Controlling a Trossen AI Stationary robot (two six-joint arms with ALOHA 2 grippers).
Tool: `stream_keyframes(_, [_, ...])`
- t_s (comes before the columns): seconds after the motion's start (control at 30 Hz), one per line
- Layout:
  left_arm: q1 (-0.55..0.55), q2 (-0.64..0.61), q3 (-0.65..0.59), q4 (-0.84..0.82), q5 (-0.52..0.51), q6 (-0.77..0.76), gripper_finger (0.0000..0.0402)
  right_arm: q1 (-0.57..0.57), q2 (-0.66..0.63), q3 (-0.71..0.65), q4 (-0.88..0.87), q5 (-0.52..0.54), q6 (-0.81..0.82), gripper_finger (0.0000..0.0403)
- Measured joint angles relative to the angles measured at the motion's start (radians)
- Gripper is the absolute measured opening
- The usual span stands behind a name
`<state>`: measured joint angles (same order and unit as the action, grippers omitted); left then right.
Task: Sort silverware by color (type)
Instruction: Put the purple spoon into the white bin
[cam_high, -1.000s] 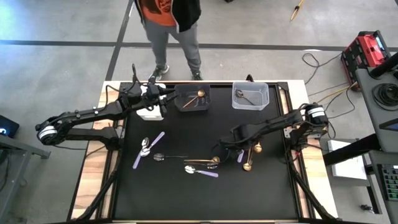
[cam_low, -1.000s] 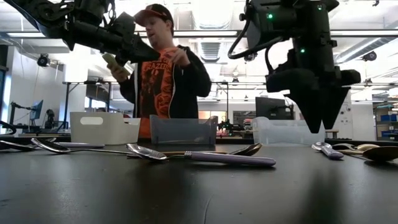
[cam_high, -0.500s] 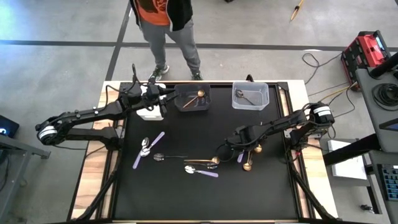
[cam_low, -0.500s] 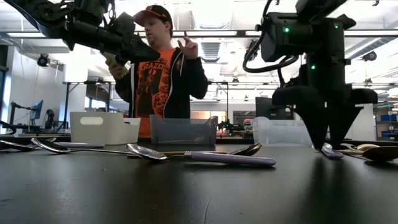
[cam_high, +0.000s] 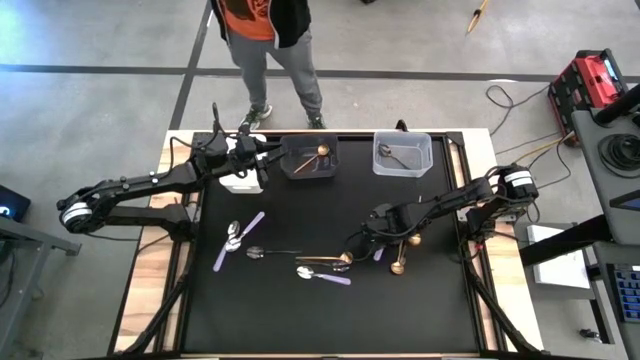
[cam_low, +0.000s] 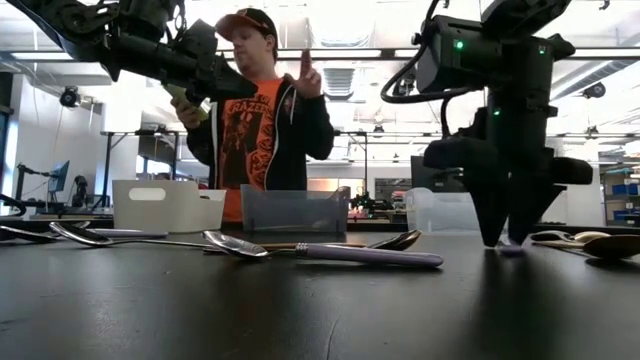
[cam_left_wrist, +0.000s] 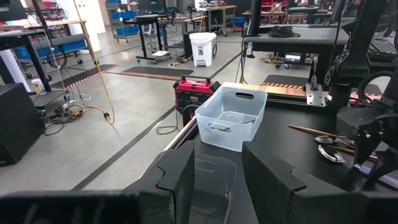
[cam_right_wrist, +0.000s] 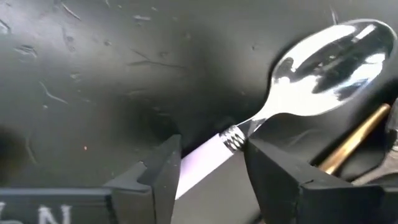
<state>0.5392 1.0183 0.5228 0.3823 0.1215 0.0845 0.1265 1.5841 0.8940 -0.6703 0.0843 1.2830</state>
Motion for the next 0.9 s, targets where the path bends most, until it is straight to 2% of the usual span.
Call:
stream_keyframes(0.6, [0.000, 0.023, 0.000, 0.001, -0.002, -0.022, 0.0116, -0.002, 0.071, -0.002, 0.072, 0.065, -0.141, 0.0033])
stream_keyframes(0.8, [0.000, 0.023, 0.000, 0.010, -0.002, -0.027, 0.0116, -0.015, 0.034, -0.001, 0.103, 0.080, -0.178, 0.0031])
stream_keyframes(0.9, [0.000, 0.023, 0.000, 0.020, -0.001, -0.028, 0.0116, -0.016, 0.004, -0.003, 0.143, 0.136, -0.207, 0.0030])
